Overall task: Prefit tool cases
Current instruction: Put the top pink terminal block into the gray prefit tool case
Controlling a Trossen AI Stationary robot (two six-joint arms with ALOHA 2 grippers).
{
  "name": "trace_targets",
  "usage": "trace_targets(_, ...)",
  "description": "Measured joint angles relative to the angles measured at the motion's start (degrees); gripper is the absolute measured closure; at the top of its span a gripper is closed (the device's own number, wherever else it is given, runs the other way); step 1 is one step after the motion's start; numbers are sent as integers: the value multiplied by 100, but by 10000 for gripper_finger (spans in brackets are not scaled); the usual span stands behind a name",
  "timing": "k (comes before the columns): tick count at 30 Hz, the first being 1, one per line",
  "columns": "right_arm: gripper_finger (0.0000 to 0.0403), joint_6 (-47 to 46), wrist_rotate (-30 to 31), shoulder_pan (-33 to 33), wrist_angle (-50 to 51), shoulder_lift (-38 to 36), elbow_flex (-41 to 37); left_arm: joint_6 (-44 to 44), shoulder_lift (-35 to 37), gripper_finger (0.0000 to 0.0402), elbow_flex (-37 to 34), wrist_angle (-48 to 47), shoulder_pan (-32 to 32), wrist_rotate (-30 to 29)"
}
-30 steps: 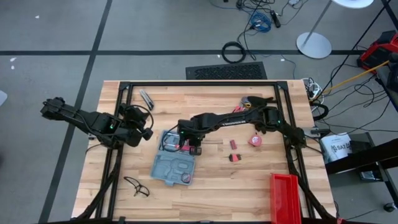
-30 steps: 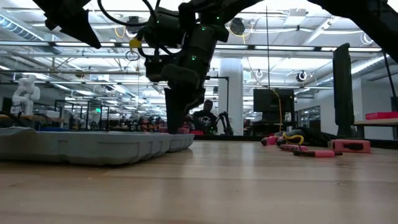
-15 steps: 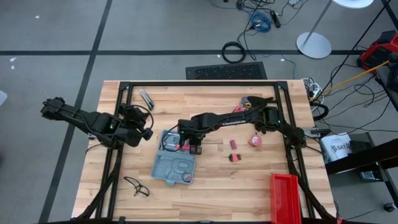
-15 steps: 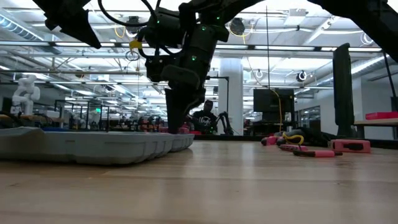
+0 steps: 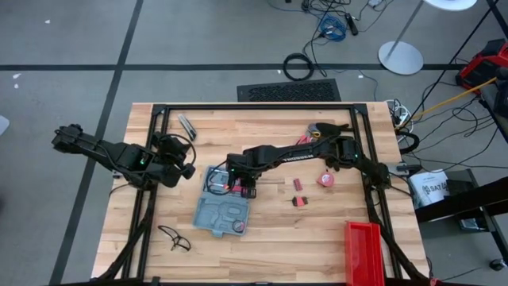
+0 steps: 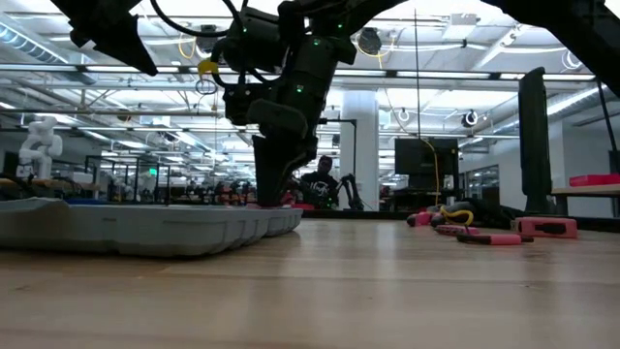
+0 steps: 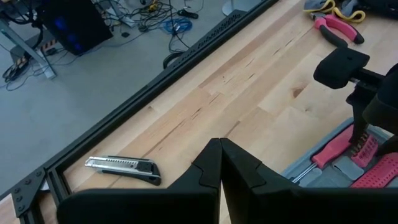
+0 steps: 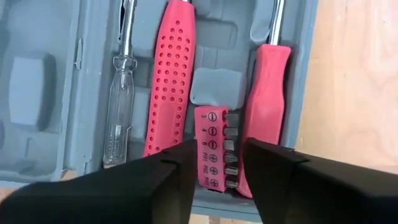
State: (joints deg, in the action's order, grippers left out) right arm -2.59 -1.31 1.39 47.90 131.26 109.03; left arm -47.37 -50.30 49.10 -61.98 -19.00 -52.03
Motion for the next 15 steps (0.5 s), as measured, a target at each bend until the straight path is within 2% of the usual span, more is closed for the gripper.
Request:
trace_targets(5, 334, 53, 312, 0, -149, -46, -7, -2, 0, 391, 0, 1, 0, 2)
trace_targets(10, 394, 180, 118, -1, -391, -22, -5, -2, 0, 391, 0, 2, 0, 2)
trace_targets(15, 398, 95, 101, -47, -327, -5, -71, 0, 0, 391, 0, 0, -2, 2)
